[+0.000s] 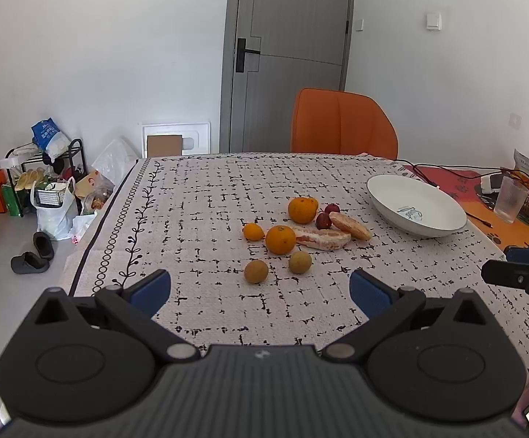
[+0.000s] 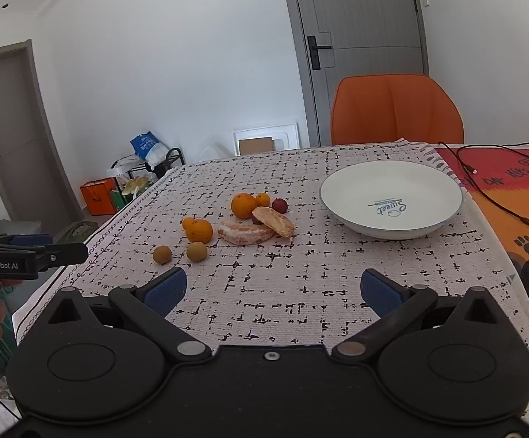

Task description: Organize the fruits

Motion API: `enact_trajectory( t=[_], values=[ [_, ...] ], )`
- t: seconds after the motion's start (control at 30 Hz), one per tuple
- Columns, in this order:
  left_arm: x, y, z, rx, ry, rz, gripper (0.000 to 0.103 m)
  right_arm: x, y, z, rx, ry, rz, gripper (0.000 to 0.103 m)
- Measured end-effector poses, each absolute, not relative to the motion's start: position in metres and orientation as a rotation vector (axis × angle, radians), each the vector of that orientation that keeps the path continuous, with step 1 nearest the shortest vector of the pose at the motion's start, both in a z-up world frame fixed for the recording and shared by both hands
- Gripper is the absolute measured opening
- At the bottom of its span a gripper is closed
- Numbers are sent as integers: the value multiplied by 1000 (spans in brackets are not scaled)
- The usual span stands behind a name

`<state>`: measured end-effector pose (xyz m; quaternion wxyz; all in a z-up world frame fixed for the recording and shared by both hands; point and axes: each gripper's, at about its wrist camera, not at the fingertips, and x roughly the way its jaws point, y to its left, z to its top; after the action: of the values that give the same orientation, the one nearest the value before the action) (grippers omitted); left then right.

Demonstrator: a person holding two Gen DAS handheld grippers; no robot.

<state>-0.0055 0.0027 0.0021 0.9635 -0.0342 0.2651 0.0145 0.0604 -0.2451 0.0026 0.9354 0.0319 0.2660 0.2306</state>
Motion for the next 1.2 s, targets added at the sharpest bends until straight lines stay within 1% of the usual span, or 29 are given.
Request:
enact_trajectory(
  t=[1.2],
  values=[
    [-6,9,8,-72,510,40,103,63,-244,6,38,526,473,103]
  ],
)
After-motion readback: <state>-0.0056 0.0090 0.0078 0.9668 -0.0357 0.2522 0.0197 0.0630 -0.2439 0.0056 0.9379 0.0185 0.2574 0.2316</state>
